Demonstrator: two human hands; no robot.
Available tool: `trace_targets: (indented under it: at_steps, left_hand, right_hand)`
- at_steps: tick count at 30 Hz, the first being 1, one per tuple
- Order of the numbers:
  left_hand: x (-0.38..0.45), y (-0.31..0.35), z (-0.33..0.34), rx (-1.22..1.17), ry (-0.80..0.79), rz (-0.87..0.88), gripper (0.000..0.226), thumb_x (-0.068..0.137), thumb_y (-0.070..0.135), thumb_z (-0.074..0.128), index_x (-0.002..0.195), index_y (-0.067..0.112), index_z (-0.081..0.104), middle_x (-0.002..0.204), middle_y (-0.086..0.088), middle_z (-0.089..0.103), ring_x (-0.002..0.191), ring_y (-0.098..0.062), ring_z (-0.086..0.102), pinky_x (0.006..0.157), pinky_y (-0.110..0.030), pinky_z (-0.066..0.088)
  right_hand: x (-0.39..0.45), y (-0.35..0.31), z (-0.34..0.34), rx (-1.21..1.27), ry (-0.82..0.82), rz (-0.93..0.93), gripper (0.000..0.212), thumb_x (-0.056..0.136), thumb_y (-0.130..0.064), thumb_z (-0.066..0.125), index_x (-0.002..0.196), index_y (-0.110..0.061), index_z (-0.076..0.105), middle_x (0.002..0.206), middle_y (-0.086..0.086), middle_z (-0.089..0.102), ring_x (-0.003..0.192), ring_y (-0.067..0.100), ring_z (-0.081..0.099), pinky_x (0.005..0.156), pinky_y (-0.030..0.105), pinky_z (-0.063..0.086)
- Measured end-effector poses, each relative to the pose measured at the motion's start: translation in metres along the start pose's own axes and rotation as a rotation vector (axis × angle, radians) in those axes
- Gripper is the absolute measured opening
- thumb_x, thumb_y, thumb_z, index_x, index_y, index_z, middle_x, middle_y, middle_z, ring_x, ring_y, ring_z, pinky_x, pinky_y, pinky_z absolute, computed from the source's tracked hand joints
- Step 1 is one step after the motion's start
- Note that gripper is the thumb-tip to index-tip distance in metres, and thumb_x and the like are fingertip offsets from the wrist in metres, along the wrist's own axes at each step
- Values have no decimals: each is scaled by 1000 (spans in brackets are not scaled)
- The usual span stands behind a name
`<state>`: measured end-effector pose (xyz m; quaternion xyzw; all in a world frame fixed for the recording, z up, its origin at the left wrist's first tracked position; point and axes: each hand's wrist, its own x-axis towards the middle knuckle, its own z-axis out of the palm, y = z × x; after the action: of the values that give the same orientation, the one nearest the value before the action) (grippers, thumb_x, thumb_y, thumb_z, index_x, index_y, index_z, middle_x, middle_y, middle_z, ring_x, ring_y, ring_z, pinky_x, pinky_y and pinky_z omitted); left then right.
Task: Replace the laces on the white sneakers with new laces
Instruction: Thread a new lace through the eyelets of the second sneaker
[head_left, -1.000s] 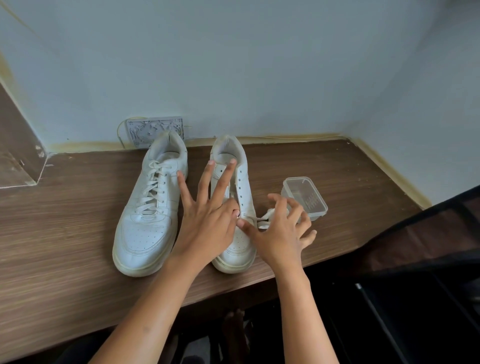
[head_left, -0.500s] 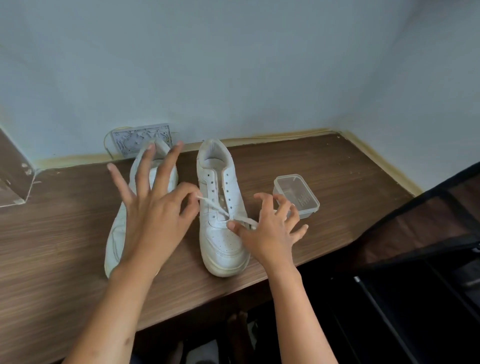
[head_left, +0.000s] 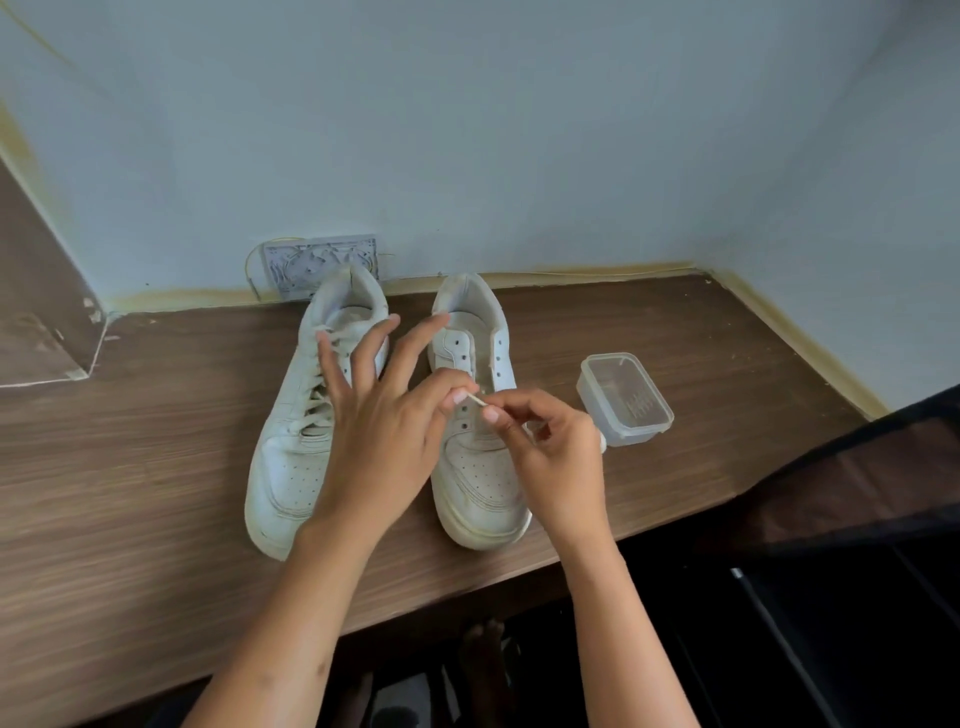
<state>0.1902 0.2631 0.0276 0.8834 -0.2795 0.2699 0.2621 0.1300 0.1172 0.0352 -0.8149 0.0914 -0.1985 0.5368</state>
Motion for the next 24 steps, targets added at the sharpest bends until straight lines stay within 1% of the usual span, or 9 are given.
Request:
trace_targets:
  at_steps: [2, 4, 7, 10, 12, 15, 18, 20, 24]
  left_hand:
    - [0, -10, 1, -37, -74, 17, 34, 87, 18, 66, 116, 37, 67, 155, 1, 36, 137, -36, 32, 108, -73, 14]
    - [-1, -21, 2, -48, -197, 68, 44, 88, 26, 67, 126, 46, 59, 160, -1, 27, 136, -37, 31, 109, -73, 16]
    - [-5, -30, 3, -26, -331, 96, 43, 83, 46, 59, 126, 51, 57, 162, -1, 21, 140, -39, 24, 113, -70, 5]
    - [-5, -28, 3, -22, -360, 59, 46, 80, 53, 57, 126, 56, 52, 163, 3, 17, 143, -36, 16, 115, -61, -7]
    - [-4, -27, 4, -26, -354, 45, 46, 79, 53, 58, 124, 57, 50, 161, 4, 21, 144, -35, 18, 115, -57, -10]
    - [-3, -25, 4, -41, -340, 36, 46, 76, 51, 63, 119, 55, 47, 155, 6, 34, 141, -35, 25, 115, -57, -11]
    - [-3, -23, 3, -59, -325, 22, 46, 74, 51, 64, 117, 54, 47, 152, 9, 38, 140, -32, 27, 115, -55, -12]
    - [-2, -23, 3, -70, -310, 15, 46, 74, 53, 61, 118, 55, 47, 151, 11, 39, 140, -30, 27, 115, -53, -14]
    - [-2, -24, 5, -77, -285, 20, 50, 74, 52, 67, 119, 56, 45, 150, 13, 40, 140, -27, 27, 114, -45, -19]
  right_hand:
    - [1, 6, -3, -152, 38, -46, 9, 89, -16, 72, 95, -22, 75, 85, -14, 71, 87, 9, 64, 78, 19, 48]
    - [2, 10, -6, -283, 50, -102, 11, 89, -14, 71, 95, -23, 74, 86, -16, 69, 87, 10, 61, 78, 22, 49]
    - [2, 14, -8, -366, 20, -158, 13, 89, -12, 71, 94, -23, 74, 89, -15, 69, 88, 12, 60, 79, 36, 52]
    - [2, 15, -5, -456, 19, -208, 17, 86, -10, 71, 89, -27, 72, 85, -16, 65, 84, 15, 55, 77, 49, 49]
    - [2, 15, 0, -499, 19, -206, 18, 82, -11, 74, 84, -29, 72, 84, -14, 61, 84, 16, 52, 77, 51, 47]
    - [2, 11, 11, -394, 5, -42, 18, 82, -13, 75, 85, -31, 74, 91, -11, 54, 95, 15, 45, 91, 48, 43]
    - [3, 3, 14, -272, 19, 147, 18, 84, -20, 75, 81, -37, 73, 100, -10, 48, 107, 15, 36, 106, 45, 31]
    - [4, 0, 13, -198, 20, 238, 20, 84, -24, 76, 76, -41, 70, 101, -12, 44, 110, 13, 32, 110, 43, 27]
    - [3, -2, 16, -138, 62, 305, 10, 85, -22, 75, 78, -30, 75, 100, -14, 41, 110, 10, 29, 111, 41, 27]
